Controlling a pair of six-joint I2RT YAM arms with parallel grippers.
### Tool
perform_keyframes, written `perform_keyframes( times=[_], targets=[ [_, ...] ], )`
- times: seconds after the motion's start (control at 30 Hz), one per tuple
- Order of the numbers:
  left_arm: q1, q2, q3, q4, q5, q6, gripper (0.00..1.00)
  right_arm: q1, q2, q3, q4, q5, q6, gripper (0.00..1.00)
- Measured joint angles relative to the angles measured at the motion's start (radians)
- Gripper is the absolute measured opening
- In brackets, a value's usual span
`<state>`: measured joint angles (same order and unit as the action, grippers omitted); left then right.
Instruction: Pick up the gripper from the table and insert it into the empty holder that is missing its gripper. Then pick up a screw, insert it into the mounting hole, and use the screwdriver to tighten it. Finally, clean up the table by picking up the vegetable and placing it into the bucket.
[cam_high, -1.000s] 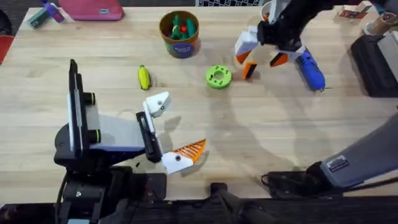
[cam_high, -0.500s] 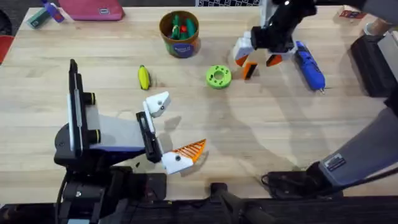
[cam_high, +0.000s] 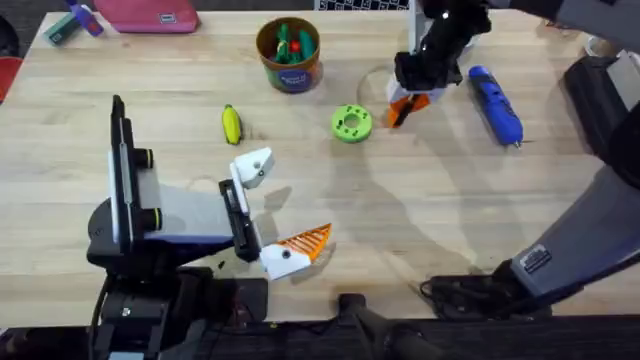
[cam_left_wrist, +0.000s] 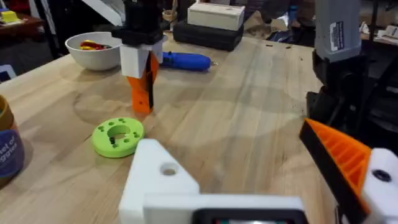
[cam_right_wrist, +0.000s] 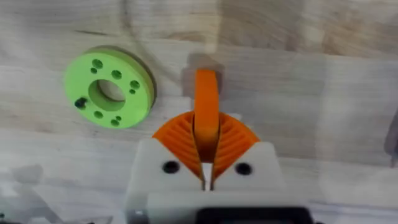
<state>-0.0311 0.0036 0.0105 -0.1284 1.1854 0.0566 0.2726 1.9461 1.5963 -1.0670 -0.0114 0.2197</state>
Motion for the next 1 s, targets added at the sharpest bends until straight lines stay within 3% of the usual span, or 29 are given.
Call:
perform_keyframes(
  times=[0.03,0.07,0.37,0.53,0.77,1.0],
  targets=[
    [0.000,0.000,0.000,0.000,0.000,0.000,0.985,0.000,0.000,0.000,0.001,0.000,0.003,0.047],
    [0.000,0.000,0.000,0.000,0.000,0.000,0.985,0.000,0.000,0.000,0.001,0.001,0.001,0.017],
    [0.000,0.000,0.000,0.000,0.000,0.000,0.986,0.000,-0.002,0.000,-0.021,0.003,0.001,0.012],
    [0.000,0.000,0.000,0.000,0.000,0.000,0.987,-0.001,-0.077,0.000,-0.028,-0.039,0.013,0.011],
    [0.000,0.000,0.000,0.000,0.000,0.000,0.985,-0.040,-0.339,-0.071,0.105,-0.248,0.019,0.010],
    [0.000,0.000,0.000,0.000,0.000,0.000,0.985,-0.107,-0.611,-0.391,0.415,-0.593,0.056,0.009]
  ],
)
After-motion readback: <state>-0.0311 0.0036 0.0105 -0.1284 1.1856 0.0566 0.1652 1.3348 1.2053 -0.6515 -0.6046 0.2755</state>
